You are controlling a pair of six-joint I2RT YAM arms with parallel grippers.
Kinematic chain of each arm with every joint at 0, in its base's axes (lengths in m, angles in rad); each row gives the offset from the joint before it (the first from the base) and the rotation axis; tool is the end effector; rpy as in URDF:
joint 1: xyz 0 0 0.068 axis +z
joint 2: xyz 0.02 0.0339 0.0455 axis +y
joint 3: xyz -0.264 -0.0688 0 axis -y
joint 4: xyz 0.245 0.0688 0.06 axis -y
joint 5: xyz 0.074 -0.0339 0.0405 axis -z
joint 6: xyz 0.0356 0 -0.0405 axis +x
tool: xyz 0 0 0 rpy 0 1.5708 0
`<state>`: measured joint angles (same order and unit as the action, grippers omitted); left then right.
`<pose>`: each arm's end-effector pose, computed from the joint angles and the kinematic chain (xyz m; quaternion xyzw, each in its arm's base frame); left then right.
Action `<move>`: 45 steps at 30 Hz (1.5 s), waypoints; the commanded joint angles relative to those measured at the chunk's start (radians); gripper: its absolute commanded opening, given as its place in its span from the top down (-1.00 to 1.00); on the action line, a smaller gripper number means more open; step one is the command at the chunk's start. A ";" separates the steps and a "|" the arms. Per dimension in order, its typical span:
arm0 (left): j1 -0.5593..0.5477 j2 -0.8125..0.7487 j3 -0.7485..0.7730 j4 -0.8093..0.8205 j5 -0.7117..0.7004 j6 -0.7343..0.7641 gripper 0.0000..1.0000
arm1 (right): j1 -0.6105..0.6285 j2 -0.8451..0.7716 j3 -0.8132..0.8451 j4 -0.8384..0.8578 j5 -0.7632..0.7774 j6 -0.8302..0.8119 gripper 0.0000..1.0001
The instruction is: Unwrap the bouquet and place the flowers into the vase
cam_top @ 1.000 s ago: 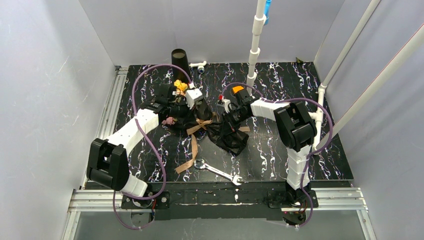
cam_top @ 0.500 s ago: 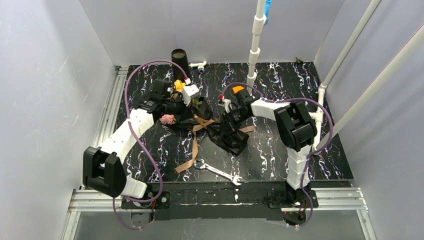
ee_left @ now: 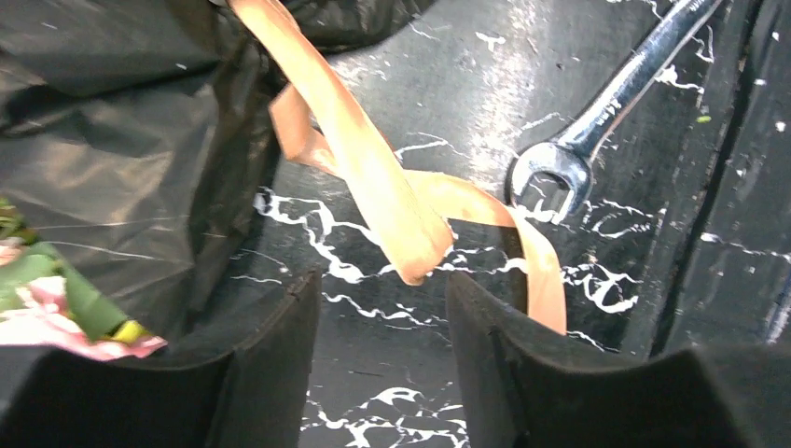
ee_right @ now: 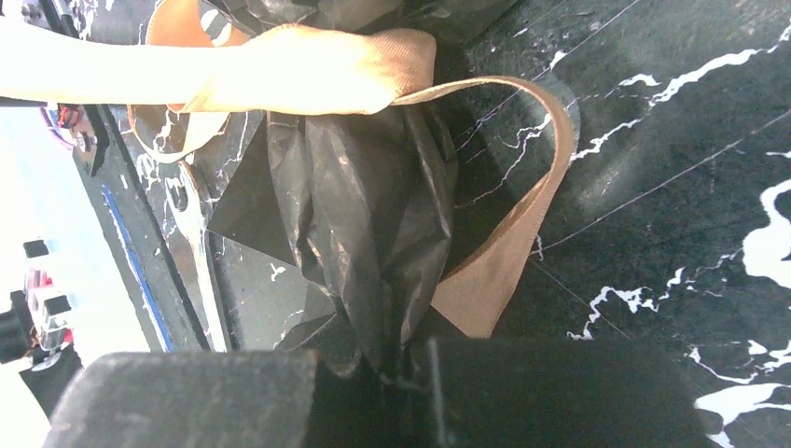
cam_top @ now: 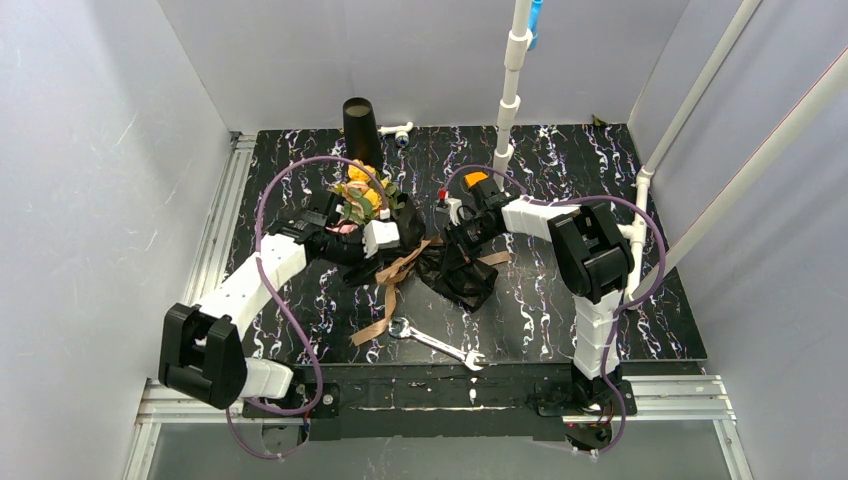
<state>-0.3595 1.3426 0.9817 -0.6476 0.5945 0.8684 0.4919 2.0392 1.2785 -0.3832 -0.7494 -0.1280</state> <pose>0.2418 -0.1122 0.2527 0.5956 0.7040 -0.2056 0.3276 0.3406 0.2100 0.1325 -0.3512 0.8425 0.3875 0.1292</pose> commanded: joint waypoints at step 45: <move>-0.197 0.280 0.039 0.411 -0.344 0.095 0.04 | -0.023 0.027 -0.043 -0.089 0.162 -0.024 0.97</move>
<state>-0.5602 1.6157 0.9962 -0.2642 0.2466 0.9642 0.4839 2.0350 1.2663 -0.3824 -0.7631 -0.1341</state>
